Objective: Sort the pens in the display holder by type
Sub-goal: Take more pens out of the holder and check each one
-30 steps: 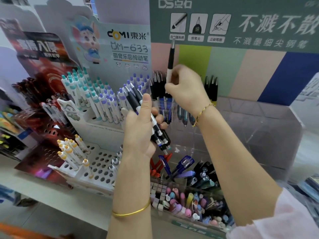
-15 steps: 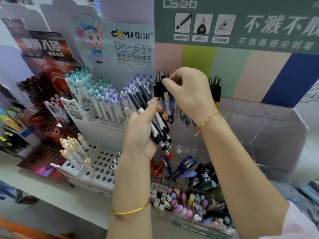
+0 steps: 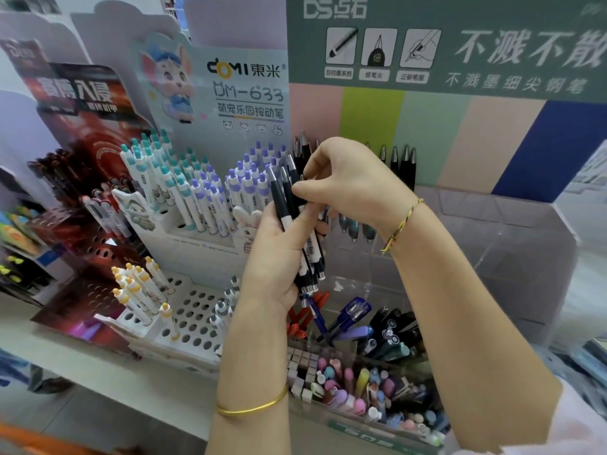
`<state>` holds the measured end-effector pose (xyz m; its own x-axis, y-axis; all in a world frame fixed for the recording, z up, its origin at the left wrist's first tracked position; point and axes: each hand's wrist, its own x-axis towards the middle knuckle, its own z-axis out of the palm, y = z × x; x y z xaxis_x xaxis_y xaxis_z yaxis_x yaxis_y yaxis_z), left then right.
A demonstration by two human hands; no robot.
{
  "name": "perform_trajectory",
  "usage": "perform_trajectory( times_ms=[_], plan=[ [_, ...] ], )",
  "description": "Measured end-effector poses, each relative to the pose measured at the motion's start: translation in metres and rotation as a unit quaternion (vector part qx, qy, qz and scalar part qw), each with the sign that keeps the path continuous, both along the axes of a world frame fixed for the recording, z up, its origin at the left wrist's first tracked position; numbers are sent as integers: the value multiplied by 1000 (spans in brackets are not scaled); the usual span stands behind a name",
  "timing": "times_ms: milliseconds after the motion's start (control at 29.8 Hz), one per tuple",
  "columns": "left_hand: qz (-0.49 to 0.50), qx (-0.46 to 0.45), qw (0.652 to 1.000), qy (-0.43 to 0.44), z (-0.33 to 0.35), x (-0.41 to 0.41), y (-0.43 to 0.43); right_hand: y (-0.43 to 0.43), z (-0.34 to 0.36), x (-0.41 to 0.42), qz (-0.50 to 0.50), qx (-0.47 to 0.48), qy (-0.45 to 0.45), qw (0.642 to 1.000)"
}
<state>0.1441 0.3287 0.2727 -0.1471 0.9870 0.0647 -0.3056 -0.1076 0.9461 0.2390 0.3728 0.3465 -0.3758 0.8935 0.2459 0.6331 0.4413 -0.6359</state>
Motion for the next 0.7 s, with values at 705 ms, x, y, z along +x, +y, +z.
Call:
perform_trajectory(
  times_ms=[705],
  plan=[
    [120,-48,990,-60,7,-7,3,20,7,2,-164,259,275,911]
  ],
)
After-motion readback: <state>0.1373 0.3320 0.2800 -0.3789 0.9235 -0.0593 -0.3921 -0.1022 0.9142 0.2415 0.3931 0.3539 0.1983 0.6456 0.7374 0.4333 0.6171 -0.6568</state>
